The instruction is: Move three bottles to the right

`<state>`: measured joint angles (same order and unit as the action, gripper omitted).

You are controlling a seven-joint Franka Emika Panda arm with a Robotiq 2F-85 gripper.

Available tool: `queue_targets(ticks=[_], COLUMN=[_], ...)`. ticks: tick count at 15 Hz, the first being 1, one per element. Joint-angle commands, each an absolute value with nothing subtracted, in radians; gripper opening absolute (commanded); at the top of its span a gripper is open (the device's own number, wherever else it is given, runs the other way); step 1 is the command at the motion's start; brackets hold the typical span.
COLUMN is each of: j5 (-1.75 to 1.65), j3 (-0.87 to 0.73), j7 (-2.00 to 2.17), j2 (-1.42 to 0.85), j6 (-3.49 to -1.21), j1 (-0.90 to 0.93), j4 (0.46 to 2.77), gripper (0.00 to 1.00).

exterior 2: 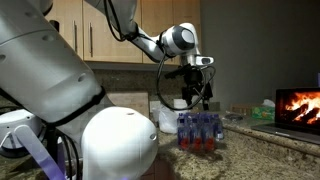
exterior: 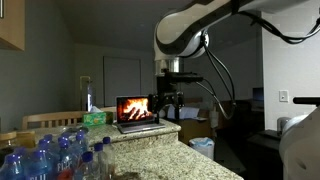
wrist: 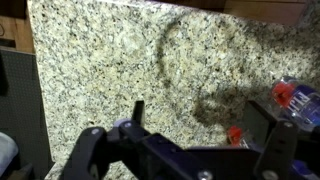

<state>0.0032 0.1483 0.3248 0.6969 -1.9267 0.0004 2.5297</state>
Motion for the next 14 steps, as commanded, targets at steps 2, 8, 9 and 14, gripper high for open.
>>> queue_targets(ticks=[2, 8, 9, 14], j5=[-0.064, -0.210, -0.205, -0.181], j3=[0.163, 0.159, 0.159, 0.151], j7=[0.309, 0.135, 0.100, -0.106], j2=[0.626, 0.326, 0.271, 0.007], j6=[-1.986, -2.056, -2.054, -2.021], j1=[-0.021, 0.015, 0.027, 0.082], j4=[2.452, 2.150, 2.100, 1.853], gripper=[1.00, 1.00, 1.00, 1.00])
